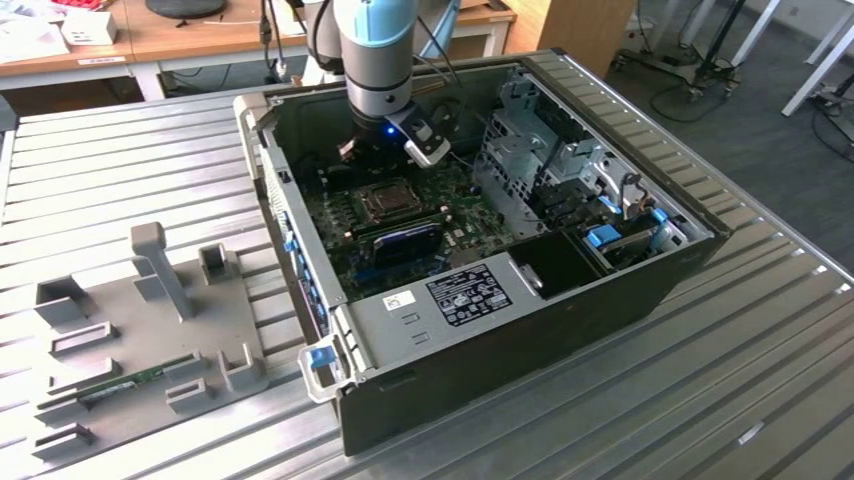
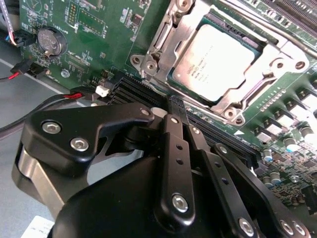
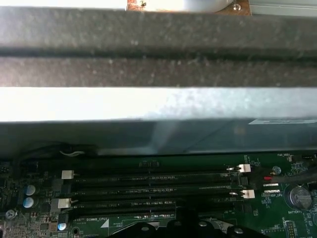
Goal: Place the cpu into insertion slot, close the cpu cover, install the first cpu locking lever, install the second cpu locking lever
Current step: 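Install the first cpu locking lever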
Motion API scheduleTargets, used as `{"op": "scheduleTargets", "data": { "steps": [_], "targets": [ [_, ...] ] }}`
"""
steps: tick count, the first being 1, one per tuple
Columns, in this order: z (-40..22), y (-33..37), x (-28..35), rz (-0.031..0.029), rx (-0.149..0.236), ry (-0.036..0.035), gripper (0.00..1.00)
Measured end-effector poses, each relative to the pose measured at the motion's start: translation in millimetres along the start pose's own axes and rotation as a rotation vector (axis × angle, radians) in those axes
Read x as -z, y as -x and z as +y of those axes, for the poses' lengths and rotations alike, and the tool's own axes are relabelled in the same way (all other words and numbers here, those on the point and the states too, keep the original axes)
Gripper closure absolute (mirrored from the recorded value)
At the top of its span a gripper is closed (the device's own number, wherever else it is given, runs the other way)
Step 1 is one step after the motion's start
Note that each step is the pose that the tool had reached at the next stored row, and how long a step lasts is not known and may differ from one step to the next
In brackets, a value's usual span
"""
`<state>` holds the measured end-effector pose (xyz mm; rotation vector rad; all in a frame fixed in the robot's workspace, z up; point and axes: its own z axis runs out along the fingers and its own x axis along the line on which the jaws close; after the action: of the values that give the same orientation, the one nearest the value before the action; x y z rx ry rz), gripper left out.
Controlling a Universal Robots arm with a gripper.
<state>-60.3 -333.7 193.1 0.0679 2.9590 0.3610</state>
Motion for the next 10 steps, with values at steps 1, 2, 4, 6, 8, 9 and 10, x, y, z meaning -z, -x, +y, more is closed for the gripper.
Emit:
{"op": "scheduleTargets", "data": {
  "steps": [1,2,4,6,8,9,10],
  "targets": [
    [0.0,0.0,-0.2,0.0,0.0,-0.0009,0.9],
    [-0.1,-0.1,-0.4,-0.0001,0.0,-0.0018,0.9],
    [-0.2,-0.1,-0.7,-0.0001,0.001,-0.0038,0.9],
    [-0.3,-0.2,-1.0,-0.0001,0.001,-0.0052,0.9],
    [-0.4,-0.3,-1.4,-0.0002,0.001,-0.006,0.9],
    [-0.4,-0.3,-1.6,-0.0002,0.001,-0.0067,0.9],
    [-0.4,-0.3,-1.7,-0.0002,0.001,-0.0073,0.9]
  ]
}}
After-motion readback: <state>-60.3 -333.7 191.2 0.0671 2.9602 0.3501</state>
